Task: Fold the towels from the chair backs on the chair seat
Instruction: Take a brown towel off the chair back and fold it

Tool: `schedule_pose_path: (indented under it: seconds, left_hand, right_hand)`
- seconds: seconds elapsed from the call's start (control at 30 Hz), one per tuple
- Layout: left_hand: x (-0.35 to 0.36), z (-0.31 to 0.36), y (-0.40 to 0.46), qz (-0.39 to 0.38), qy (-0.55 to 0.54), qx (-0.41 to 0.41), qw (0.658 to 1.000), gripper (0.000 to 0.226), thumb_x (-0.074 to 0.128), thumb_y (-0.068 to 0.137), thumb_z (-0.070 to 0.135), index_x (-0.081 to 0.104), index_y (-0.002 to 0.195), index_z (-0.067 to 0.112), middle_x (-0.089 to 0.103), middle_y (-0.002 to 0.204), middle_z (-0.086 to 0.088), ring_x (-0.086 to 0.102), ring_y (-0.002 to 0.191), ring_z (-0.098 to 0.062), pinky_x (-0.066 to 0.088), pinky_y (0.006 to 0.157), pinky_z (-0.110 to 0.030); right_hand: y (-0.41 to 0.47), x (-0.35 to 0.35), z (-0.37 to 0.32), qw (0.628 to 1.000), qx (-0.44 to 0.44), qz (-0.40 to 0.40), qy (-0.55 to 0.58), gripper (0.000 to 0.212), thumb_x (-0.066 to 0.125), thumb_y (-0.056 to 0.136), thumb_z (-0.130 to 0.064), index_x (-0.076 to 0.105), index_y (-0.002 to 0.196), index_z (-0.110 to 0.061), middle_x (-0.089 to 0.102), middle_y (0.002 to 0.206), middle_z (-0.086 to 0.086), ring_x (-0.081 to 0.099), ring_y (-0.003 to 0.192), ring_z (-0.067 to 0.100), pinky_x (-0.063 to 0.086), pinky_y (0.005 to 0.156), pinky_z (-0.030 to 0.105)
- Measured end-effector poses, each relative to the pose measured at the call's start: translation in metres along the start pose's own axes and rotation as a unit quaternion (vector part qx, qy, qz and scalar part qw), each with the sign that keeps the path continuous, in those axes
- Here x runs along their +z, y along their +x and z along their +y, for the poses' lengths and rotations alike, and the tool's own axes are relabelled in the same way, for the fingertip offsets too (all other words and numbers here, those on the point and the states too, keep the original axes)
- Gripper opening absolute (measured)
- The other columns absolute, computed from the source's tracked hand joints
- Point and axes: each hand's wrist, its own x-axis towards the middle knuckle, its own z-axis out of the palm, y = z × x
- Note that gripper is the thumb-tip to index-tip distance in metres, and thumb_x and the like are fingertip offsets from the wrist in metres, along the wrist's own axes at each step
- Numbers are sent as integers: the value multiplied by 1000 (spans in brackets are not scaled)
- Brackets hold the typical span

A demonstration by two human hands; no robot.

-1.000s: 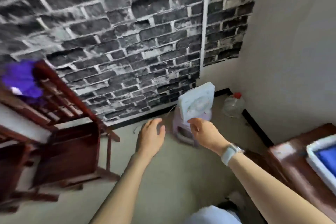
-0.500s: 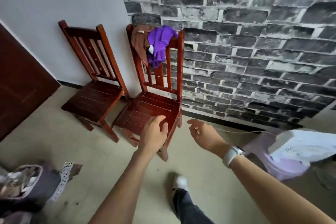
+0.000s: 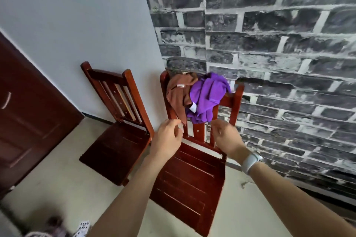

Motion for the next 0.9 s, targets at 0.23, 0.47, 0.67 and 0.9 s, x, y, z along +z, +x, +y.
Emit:
schedule_pose_path:
  seconds: [0.23,0.47,0.67,0.9]
  left_hand:
    - [6,-20,109,-2,28,53,998,31,47,91,16,54,121,11,53,123,-10,47,116,-27,41,97,-37]
    - [24,-45,215,-49,156,140,976,63,62,81,26,35,138,25,31,145,1,27,132,-28,34,102,-45]
    - [21,-75,261,-6,39,228,973,38,66,75,2,64,111,14,64,110,-5,54,99,-33,49,84,-41]
    - [-41,-73,286,98,-200,176,959,34,58,78,-7,63,105,13,64,109,-6,59,102,-22,42,89,-24]
  right_hand:
    - [79,10,-18,997,-39,23,-69,31,43,89,-7,59,115,-8,59,115,15,55,109,33,42,92,36]
    - [136,31,-44,974,-65,88,-197,42,37,73,-18,68,102,-14,66,94,7,63,83,30,52,67,37]
    - [163,51,-43,940,-8,98,-328,48,36,64,-26,70,97,-22,67,95,-2,50,91,21,52,66,34]
    - [170,55,-54,942,42,123,-311,54,30,67,-31,68,103,-20,66,105,-1,53,103,26,49,75,40]
